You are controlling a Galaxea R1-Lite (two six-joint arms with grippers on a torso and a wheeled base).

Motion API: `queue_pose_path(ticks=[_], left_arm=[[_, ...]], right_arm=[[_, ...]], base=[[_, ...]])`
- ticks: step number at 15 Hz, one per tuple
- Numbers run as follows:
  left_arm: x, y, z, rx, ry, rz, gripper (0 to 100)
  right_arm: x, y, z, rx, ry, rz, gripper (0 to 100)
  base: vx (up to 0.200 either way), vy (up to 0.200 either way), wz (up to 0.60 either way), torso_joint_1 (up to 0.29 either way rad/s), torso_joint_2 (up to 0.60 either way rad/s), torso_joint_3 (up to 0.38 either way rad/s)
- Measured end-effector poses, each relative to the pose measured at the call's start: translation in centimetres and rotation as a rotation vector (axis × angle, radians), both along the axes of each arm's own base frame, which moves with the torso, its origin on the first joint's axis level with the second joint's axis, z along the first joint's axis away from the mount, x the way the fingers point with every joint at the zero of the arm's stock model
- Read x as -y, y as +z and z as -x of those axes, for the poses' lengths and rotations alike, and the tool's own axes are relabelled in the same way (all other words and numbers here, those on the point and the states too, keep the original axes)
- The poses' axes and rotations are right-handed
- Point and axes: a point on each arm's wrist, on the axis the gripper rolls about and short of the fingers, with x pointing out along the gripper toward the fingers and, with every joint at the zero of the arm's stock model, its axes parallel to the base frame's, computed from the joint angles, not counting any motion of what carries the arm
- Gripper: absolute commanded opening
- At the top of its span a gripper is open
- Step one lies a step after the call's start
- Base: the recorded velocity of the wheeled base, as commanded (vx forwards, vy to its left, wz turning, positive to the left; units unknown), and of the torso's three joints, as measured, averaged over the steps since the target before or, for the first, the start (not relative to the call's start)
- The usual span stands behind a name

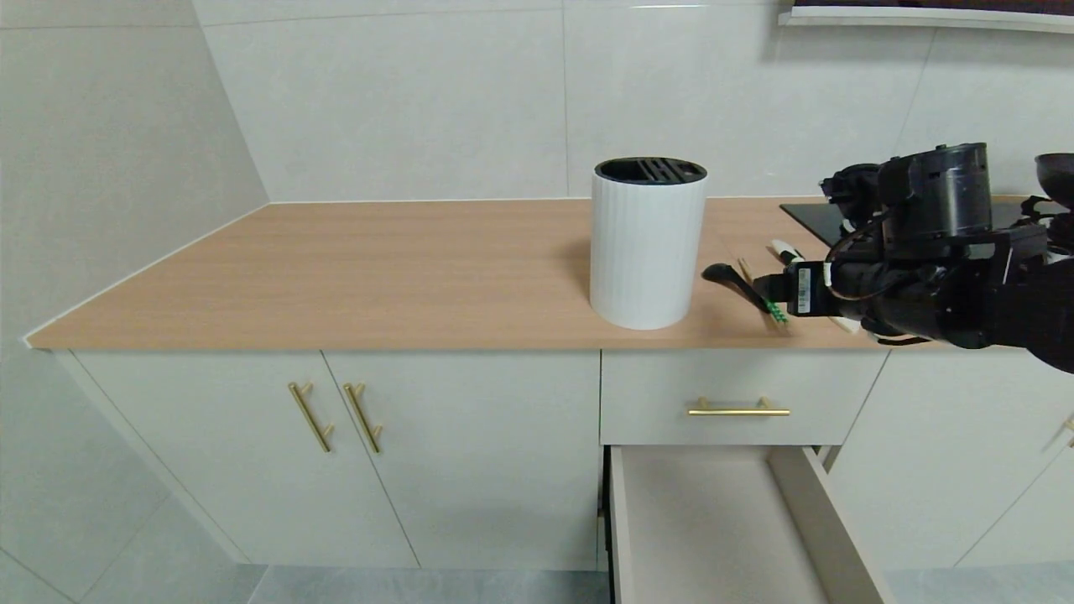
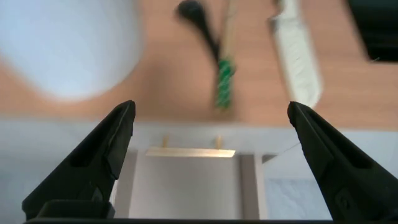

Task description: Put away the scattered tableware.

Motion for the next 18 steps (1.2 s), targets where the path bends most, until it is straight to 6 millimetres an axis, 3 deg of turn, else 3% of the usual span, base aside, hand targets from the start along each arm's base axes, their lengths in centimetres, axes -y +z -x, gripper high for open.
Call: queue_pose_path(ticks=[10, 18], left_arm=[[0.0, 0.0, 0.0, 0.000, -0.001, 0.000, 100], [0.0, 0.0, 0.0, 0.000, 0.000, 0.000, 100]], right_arm=[[1.3, -4.2, -5.4, -0.045, -0.030, -0.014, 100], [1.2, -6.2, -6.9, -0.079, -0.046, -0.026, 100]], base=[[0.000, 0.000, 0.00, 0.000, 0.00, 0.000], [0.000, 0.000, 0.00, 0.000, 0.00, 0.000]])
